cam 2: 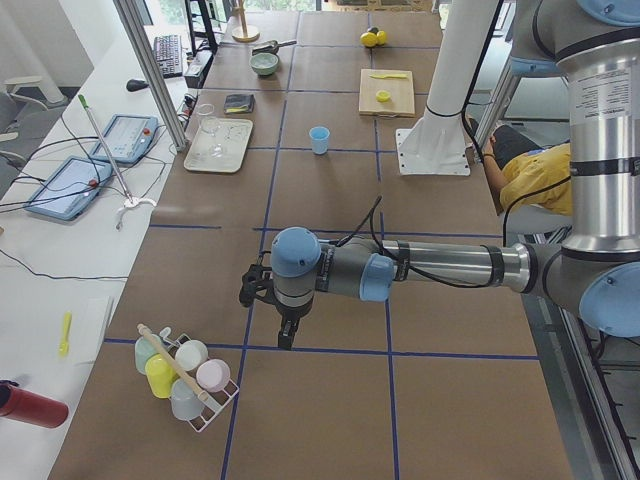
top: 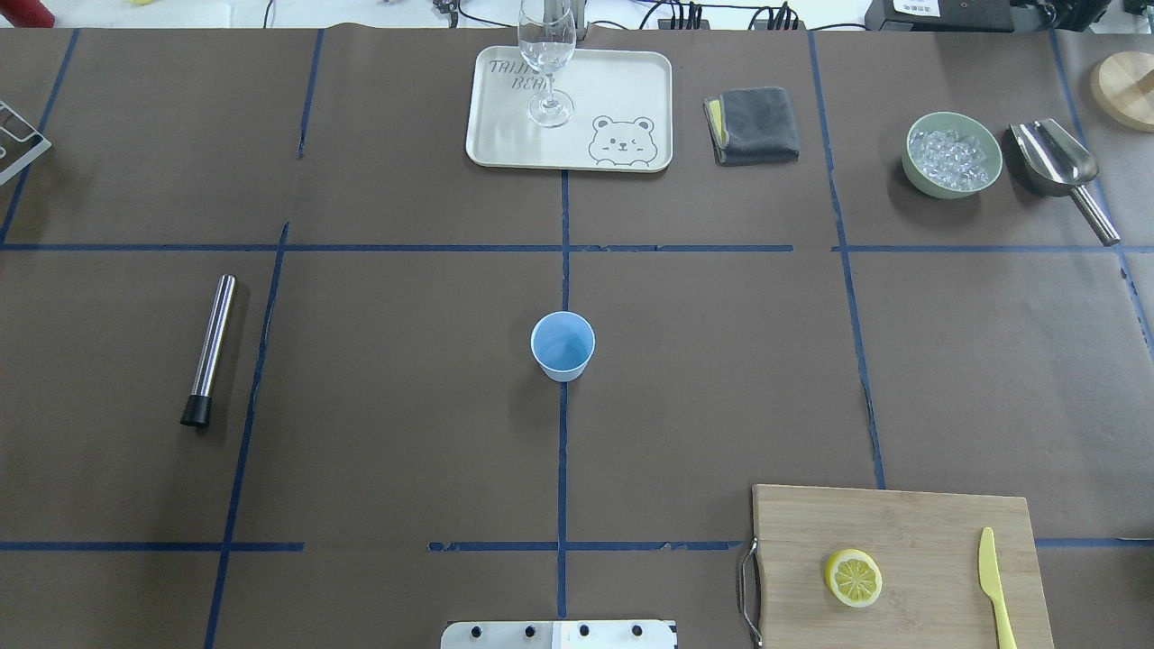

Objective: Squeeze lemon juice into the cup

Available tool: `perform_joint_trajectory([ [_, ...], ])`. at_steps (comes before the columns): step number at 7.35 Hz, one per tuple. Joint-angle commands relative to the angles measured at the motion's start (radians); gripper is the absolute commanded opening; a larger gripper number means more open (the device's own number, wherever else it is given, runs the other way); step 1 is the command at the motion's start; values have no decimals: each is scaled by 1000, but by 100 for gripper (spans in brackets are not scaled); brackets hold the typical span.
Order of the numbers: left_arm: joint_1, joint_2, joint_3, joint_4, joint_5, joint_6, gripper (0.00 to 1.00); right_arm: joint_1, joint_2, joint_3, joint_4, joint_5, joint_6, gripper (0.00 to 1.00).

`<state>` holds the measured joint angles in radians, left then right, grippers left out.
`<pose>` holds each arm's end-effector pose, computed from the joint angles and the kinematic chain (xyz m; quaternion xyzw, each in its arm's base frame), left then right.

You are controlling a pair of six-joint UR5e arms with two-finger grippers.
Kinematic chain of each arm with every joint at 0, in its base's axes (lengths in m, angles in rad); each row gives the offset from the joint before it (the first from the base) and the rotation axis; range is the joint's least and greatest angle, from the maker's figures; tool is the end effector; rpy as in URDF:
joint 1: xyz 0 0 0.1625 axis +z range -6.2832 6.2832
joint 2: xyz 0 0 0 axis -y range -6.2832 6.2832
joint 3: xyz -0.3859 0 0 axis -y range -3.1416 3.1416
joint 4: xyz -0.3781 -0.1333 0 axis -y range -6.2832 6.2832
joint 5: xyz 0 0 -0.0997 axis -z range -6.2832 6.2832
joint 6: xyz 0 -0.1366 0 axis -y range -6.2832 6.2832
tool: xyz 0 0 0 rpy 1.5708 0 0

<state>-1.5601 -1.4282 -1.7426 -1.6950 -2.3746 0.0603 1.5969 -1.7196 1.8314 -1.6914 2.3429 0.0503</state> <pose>-0.0303 -0.4365 0.6119 0.0802 0.3882 0.0625 0.9160 0.0489 -0.4162 0.6007 -0.0086 -0.3765 0.0370 0.9257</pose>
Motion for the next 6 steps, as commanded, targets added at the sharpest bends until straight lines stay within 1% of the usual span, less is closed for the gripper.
perform_joint_trajectory([
  [1,0,-1,0,-2,0,1,100,0,0,-1,-1,1,0,100],
  [4,0,-1,0,0,-2,1,100,-12,6,2,1,4,0,100],
  [6,0,0,0,-2,-2,1,100,-69,18,47,7,1,-1,100],
])
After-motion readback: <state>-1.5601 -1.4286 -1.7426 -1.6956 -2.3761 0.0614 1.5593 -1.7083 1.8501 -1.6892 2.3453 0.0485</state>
